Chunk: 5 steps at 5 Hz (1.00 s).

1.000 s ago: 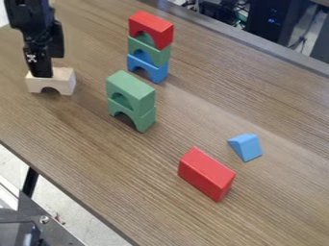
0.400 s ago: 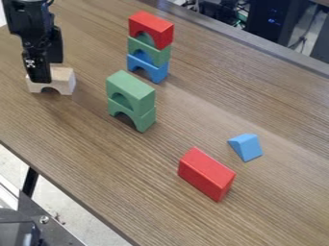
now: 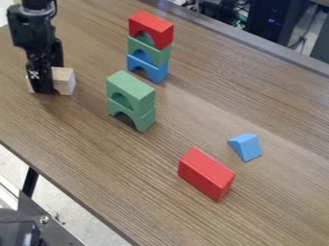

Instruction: Put the white arch on top of the green arch

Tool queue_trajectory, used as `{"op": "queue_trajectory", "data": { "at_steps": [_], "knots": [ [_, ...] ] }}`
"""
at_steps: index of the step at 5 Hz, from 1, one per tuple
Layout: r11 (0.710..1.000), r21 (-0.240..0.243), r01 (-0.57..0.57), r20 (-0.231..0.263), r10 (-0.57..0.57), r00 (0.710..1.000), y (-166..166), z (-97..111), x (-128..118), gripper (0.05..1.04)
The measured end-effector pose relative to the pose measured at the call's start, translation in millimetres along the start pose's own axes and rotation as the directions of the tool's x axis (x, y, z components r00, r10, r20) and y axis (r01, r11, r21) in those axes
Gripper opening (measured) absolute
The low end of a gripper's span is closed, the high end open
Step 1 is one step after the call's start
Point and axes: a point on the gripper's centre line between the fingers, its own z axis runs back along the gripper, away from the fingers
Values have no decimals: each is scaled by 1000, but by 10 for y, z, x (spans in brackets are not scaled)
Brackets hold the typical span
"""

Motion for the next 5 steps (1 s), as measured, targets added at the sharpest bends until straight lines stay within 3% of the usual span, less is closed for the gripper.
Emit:
{"op": "queue_trajectory", "data": {
  "at_steps": [1,2,4,5],
  "knots": [
    [999,2,-34,-20,34,999,1,-27,39,684],
    [1000,15,-12,-75,13,997,114,40,-11,598],
    [995,-15,97,-281,-97,955,271,800,-227,597],
    [983,-36,180,-335,-181,925,342,1127,-361,597]
  ]
}}
